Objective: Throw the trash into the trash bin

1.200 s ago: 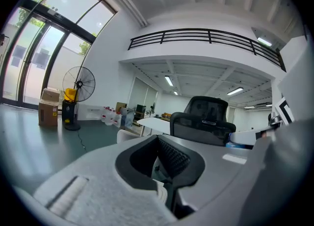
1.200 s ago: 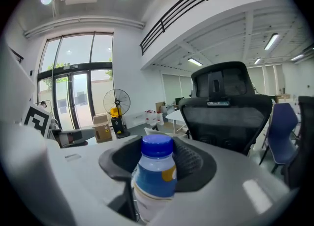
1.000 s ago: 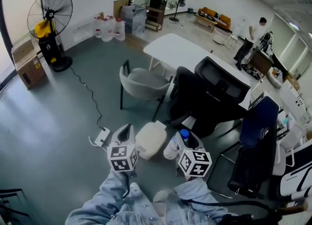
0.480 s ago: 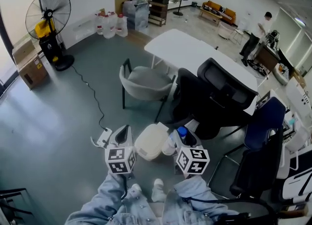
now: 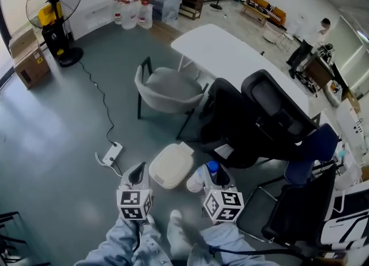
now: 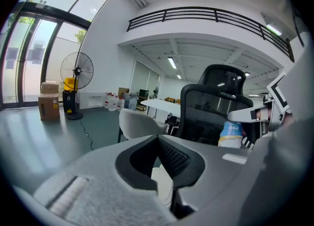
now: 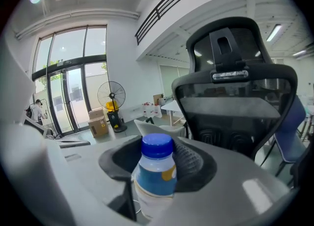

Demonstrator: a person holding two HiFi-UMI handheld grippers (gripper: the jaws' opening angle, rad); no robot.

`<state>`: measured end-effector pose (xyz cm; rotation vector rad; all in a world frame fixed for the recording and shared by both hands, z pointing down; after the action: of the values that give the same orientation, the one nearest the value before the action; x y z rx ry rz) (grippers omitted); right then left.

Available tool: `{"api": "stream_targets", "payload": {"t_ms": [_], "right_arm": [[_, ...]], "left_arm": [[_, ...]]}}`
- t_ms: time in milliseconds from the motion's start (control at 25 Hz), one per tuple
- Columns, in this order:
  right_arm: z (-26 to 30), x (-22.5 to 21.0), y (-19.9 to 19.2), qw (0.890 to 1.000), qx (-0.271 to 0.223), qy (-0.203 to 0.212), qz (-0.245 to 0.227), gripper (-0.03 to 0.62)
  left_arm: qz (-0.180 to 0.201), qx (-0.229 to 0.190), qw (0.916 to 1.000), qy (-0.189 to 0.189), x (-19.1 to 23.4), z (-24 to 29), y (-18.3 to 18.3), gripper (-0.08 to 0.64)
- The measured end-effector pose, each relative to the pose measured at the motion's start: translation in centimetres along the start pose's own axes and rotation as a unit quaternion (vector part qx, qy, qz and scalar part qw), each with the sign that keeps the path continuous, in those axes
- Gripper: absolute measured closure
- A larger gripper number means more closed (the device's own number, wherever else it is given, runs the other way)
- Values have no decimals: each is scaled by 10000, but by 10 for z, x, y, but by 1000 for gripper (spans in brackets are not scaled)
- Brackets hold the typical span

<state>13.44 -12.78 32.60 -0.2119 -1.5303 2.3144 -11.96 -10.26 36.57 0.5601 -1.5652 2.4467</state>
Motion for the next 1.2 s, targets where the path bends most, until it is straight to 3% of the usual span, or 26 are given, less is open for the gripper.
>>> {"api": "stream_targets", "payload": {"t_ms": [160,320,560,680,880,1200], "right_arm": [[35,3,-47,9997,189,125,18,396],[58,5,-123,9979,613,225,-33,396],[80,7,-220,9946,1015,-26,222,395],[89,8,-260,9929,1183,-49,122,396],[96,13,-295,9908,1351,-3,40,396],[107,17,-309,9899,1401,228,-34,396]], "left_arm": [[-18,197,9998,20,21,36,-45,551],[-246,476,9985,92,41,60,-123,551],[-40,912,9958,97,74,90,-214,551],[-11,1016,9948,81,87,105,-248,551],[65,1265,9918,185,109,113,-284,551],[133,1628,9865,82,112,133,-320,551]]}}
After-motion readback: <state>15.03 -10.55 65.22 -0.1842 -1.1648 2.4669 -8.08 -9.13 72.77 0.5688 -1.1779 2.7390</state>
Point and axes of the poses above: the fingertips, and each gripper's own axes: z forward along the fingers, x to its left, y out of its top, the point moved 5 cm from there along -z, backward along the fingers, and after that the axes turned 15 degrees about -z, right-handed, at the moved point
